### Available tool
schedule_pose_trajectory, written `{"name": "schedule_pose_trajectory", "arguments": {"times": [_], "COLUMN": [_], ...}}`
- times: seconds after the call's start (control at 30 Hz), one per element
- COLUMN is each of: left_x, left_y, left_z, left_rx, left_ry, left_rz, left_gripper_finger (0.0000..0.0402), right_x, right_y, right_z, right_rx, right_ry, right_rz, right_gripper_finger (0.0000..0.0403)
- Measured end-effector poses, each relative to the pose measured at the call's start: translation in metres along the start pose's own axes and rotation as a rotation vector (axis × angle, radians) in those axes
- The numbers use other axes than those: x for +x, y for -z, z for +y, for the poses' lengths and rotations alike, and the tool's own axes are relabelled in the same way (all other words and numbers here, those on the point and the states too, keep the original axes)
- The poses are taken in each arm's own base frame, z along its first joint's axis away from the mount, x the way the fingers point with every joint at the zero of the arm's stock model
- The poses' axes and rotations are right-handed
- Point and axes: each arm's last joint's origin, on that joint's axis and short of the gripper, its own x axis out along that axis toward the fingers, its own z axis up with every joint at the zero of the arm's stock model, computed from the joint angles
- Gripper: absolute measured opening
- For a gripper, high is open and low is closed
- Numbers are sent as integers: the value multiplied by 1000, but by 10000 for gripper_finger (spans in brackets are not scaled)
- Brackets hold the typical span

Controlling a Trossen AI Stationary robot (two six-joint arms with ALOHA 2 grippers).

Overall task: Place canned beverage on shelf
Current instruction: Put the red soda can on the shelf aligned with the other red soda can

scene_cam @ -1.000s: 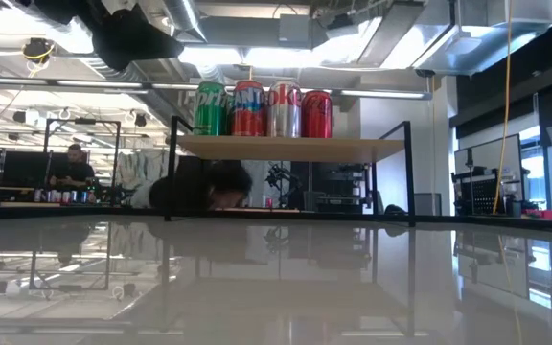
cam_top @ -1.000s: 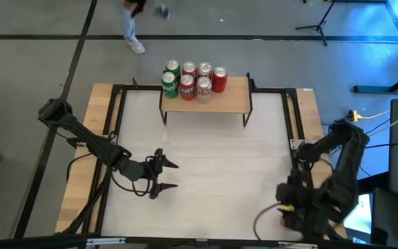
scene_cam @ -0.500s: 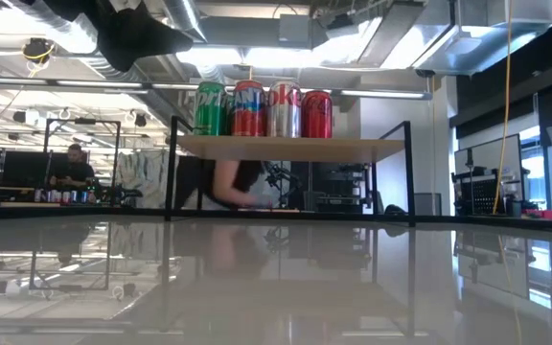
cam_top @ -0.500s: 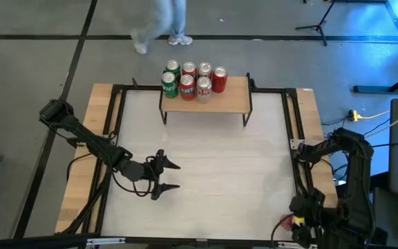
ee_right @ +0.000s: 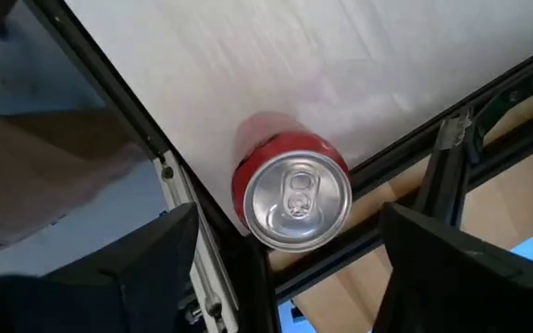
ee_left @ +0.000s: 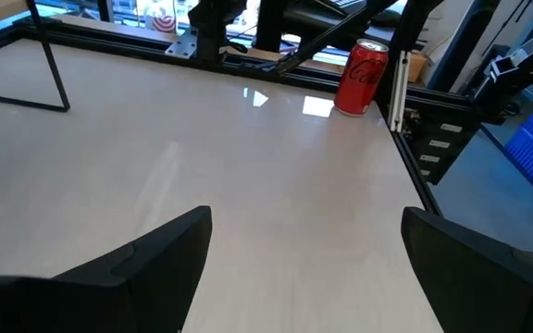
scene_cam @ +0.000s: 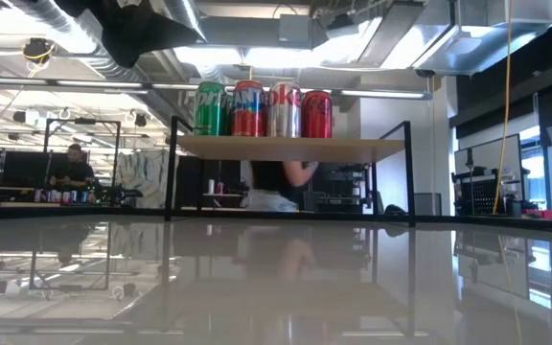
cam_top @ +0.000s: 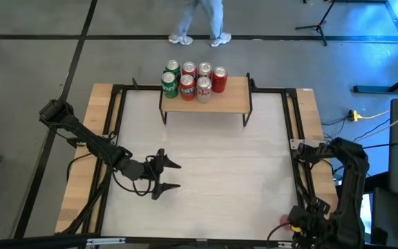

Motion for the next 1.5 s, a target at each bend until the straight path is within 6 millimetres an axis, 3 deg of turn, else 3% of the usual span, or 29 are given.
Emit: {"name": "schedule_pose_trajectory", "arguments": {"times": [0.47, 0.7, 1.3, 1.5], "left_x": [0, 0, 0, 0], "left_y": [0, 0, 0, 0], "left_z": [0, 0, 0, 0], "left_rx": [0, -1, -1, -1], "left_ry": [2, 2, 3, 3], "left_rz": [1, 1, 1, 0], "left_gripper_finger": [343, 343, 343, 343], "right_x": [11, 36, 69, 69], "right_y": [2, 4, 4, 3], "right_z": [7, 4, 4, 4], "right_rx": [23, 26, -54, -113], "right_ry": [46, 117, 118, 103], "right_rz": [-6, 62, 75, 34], "right_gripper_finger": [335, 335, 335, 294]}}
